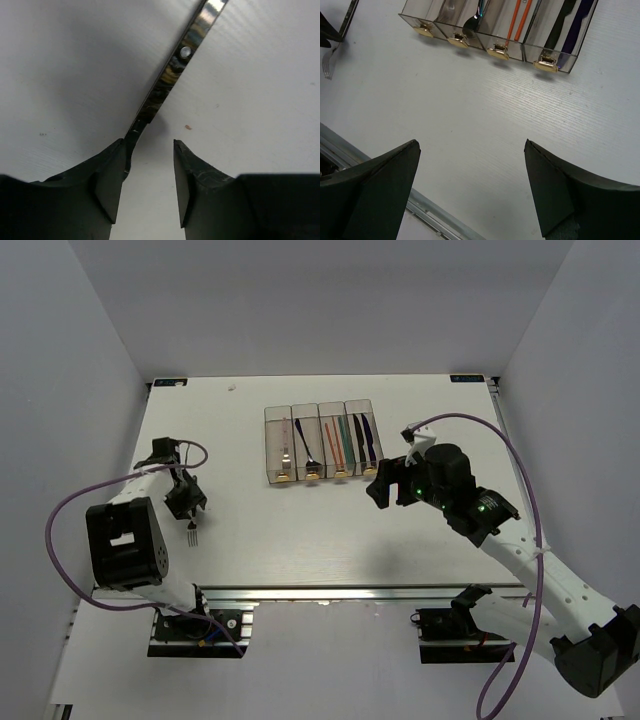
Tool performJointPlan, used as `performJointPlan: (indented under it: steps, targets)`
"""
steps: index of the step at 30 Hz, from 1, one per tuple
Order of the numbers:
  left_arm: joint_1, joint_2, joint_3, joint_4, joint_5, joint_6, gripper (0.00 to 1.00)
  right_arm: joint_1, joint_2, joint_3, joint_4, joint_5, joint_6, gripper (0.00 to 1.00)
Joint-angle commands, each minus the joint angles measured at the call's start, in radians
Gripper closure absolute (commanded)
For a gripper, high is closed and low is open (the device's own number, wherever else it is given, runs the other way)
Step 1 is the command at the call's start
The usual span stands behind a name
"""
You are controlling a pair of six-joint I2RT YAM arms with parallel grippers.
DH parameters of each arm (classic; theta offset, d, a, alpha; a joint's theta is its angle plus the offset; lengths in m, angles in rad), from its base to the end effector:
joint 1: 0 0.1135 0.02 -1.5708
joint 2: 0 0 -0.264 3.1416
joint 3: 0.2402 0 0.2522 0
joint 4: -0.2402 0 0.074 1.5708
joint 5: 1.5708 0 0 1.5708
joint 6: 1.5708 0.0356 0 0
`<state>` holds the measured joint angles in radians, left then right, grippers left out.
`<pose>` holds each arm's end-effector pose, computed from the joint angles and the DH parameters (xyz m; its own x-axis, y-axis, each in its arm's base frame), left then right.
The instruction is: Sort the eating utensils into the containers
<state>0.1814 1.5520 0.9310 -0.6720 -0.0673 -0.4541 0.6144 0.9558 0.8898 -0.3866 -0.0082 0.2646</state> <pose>0.2742 0.0527 0.1784 -0.7631 -0.5849 -0.2748 -0.5930 0.8028 -0.0622 0.1752 0.1240 0.3249 -0.4972 -0.0307 -0.8671 -0.4687 0.8505 0.2387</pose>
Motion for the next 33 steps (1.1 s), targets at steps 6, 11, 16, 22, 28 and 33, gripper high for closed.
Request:
performJointPlan:
  steps: [6,11,16,22,28,33]
  targets:
    - [0.004,0.030,-0.015,-0.003,-0.112,0.009,0.41,-0.005,-0.005,0.015,0.045,-0.019,-0.016,0.11]
    - [0.004,0.043,-0.021,0.011,-0.109,0.025,0.34,-0.005,0.004,0.020,0.043,-0.010,-0.016,0.11]
    - [0.003,0.072,-0.049,0.051,-0.032,0.026,0.40,-0.005,0.009,0.021,0.043,-0.004,-0.016,0.11]
    - [-0.002,0.076,-0.066,0.058,0.001,0.029,0.45,-0.005,0.008,0.021,0.041,0.002,-0.018,0.11]
    - [0.000,0.134,-0.067,0.083,0.060,0.022,0.69,-0.007,0.003,0.023,0.040,-0.006,-0.019,0.11]
    - [-0.002,0.154,-0.047,0.071,0.058,0.028,1.00,-0.005,-0.006,0.021,0.037,0.004,-0.018,0.11]
